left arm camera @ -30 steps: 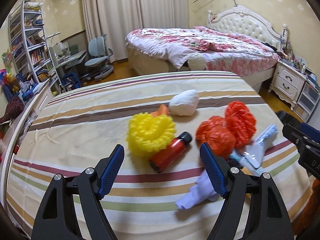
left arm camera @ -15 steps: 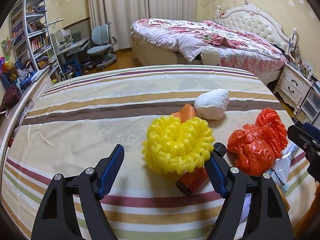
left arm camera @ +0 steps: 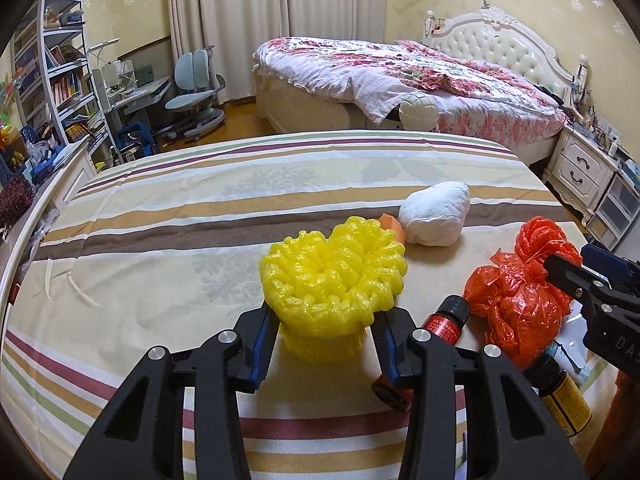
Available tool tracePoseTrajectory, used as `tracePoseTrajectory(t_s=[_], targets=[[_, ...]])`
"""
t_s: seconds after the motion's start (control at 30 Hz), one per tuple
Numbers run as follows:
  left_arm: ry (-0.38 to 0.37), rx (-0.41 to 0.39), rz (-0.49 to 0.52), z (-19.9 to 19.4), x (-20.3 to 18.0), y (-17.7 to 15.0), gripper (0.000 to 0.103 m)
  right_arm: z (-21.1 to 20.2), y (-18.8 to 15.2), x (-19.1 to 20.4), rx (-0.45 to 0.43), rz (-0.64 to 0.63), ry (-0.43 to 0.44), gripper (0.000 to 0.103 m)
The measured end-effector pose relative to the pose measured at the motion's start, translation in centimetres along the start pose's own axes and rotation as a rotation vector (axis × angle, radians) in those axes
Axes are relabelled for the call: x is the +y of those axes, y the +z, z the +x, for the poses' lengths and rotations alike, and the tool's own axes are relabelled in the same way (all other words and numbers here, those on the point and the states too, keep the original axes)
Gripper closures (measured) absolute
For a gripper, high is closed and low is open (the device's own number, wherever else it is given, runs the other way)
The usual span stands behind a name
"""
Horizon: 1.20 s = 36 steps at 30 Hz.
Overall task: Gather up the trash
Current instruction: 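Grasp the yellow mesh ball with the left tool while the right tool returns to the bed, then grasp the red mesh net bag with the right tool while the left tool holds the yellow ball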
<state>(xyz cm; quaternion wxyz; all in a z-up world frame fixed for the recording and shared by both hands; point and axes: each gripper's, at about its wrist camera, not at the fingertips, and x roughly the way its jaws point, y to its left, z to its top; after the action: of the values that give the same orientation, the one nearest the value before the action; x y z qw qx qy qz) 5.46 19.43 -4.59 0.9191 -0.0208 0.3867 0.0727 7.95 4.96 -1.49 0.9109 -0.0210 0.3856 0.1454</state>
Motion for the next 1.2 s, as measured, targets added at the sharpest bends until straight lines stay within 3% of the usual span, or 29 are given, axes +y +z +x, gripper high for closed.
tracePoseTrajectory(t_s=[0.07, 0.13, 0.2, 0.33, 0.83, 1.2], targets=[[-0.002, -0.003, -0.007, -0.1, 0.2, 0.0, 0.061, 0.2, 0.0, 0.2, 0.008, -0.002, 0.005, 0.038], [-0.004, -0.008, -0.015, -0.3, 0.5, 0.0, 0.061, 0.4, -0.2, 0.3, 0.021, -0.001, 0.020, 0.052], [-0.004, -0.015, -0.022, -0.6, 0.8, 0.1, 0.061, 0.5, -0.2, 0.5, 0.029, -0.002, 0.035, 0.058], [0.000, -0.030, -0.033, -1.4, 1.4, 0.3, 0.061, 0.0, -0.2, 0.7, 0.012, -0.010, 0.031, 0.066], [-0.029, -0.105, -0.025, -5.4, -0.1, 0.8, 0.061, -4.3, -0.5, -1.6, -0.090, 0.024, -0.015, 0.068], [-0.141, -0.156, 0.071, -7.8, -6.6, 1.0, 0.061, -8.6, -3.0, -6.9, -0.142, 0.091, -0.118, 0.068]])
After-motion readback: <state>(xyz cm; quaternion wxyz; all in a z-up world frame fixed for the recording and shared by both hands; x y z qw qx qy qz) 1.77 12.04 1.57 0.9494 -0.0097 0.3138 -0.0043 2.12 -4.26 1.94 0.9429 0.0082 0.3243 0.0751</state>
